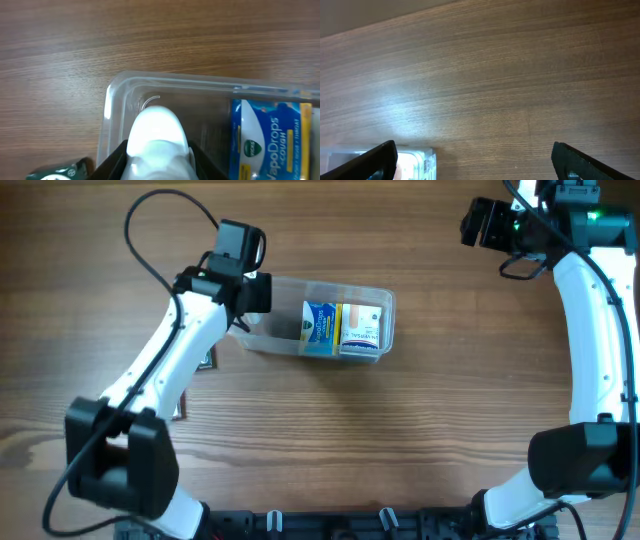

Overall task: Pack container
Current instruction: 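Lower the Calamol bottle into the container's left end and release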

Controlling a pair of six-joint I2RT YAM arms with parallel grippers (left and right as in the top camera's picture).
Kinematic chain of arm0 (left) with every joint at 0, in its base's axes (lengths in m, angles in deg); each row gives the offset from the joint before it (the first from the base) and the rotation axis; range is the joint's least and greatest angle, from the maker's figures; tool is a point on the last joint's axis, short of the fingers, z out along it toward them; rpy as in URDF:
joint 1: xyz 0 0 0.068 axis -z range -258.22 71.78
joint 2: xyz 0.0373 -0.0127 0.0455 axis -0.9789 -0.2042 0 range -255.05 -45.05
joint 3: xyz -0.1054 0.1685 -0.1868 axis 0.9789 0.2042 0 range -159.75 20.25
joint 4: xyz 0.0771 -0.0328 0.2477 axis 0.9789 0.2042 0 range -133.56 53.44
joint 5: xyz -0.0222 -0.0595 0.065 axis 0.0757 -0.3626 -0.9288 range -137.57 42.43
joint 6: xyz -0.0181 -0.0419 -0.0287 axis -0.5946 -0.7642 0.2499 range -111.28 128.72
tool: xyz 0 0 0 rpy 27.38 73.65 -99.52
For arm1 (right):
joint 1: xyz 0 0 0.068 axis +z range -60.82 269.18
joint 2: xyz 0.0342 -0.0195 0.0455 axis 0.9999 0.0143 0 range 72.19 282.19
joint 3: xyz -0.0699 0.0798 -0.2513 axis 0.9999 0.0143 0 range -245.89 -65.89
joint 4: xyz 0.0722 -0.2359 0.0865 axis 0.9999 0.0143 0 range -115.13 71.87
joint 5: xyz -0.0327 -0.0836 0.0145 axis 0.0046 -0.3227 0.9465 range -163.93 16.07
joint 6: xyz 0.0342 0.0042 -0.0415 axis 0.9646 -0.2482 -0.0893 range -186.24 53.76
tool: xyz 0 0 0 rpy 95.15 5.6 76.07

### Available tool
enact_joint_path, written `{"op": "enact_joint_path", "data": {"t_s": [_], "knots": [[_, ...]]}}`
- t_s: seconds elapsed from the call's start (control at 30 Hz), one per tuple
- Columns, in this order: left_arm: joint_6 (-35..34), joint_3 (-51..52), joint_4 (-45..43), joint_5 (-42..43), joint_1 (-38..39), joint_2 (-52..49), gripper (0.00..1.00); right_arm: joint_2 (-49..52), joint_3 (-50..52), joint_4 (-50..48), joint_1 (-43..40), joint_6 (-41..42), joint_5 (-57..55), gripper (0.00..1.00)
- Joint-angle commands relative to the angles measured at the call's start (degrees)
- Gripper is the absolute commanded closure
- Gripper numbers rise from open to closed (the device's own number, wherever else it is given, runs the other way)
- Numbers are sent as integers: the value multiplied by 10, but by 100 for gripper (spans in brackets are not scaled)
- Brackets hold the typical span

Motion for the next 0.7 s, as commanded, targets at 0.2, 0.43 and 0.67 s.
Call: {"op": "enact_joint_path", "data": {"t_s": [0.2,0.43,0.67], "knots": [[83,-6,-32,-3,1,-43,67,-1,-4,0,0,7,-1,0],[112,-5,-47,-4,-5,-43,61,-1,-4,0,0,7,-1,0],[114,-5,-47,-4,-17,-43,49,-1,-4,0,0,7,-1,0]]}}
